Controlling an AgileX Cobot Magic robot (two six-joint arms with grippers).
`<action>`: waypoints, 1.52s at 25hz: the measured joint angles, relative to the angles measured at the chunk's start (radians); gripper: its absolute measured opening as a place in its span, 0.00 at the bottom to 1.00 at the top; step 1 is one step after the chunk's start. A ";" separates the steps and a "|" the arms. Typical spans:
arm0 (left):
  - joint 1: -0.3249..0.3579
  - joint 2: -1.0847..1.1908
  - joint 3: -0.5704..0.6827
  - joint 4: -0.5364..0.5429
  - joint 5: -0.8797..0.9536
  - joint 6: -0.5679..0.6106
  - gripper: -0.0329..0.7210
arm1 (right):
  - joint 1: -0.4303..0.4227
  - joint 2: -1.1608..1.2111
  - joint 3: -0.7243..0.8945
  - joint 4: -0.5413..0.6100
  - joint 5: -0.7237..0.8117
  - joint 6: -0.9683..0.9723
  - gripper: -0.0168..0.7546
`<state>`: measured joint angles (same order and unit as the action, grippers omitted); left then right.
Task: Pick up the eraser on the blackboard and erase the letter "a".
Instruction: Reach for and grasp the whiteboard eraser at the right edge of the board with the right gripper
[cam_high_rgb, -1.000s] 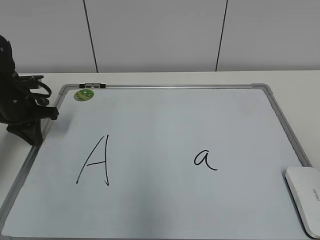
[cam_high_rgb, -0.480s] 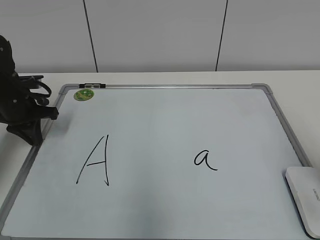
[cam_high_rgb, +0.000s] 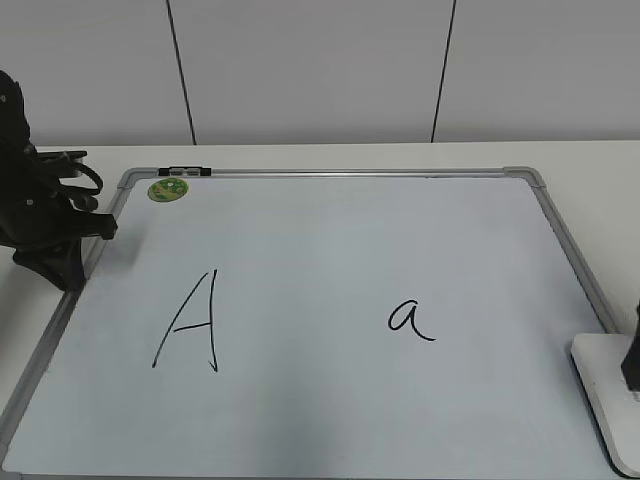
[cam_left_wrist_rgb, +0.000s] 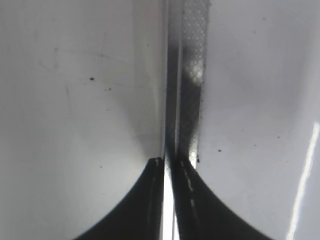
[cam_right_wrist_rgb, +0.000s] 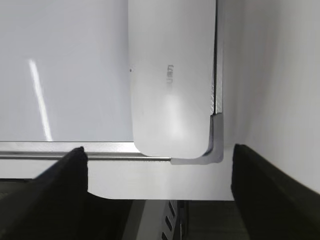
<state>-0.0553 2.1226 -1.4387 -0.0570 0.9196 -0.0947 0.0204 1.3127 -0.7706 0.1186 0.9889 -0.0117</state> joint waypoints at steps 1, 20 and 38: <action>0.000 0.000 0.000 0.000 0.000 0.000 0.10 | 0.006 0.012 0.000 0.000 -0.008 -0.003 0.89; 0.000 0.000 0.000 -0.002 0.000 0.000 0.12 | 0.046 0.282 -0.005 -0.065 -0.224 0.089 0.88; 0.000 0.000 0.000 -0.004 0.000 0.000 0.12 | 0.046 0.326 -0.005 -0.092 -0.244 0.106 0.71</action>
<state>-0.0553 2.1226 -1.4387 -0.0614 0.9196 -0.0947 0.0664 1.6390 -0.7758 0.0269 0.7453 0.0947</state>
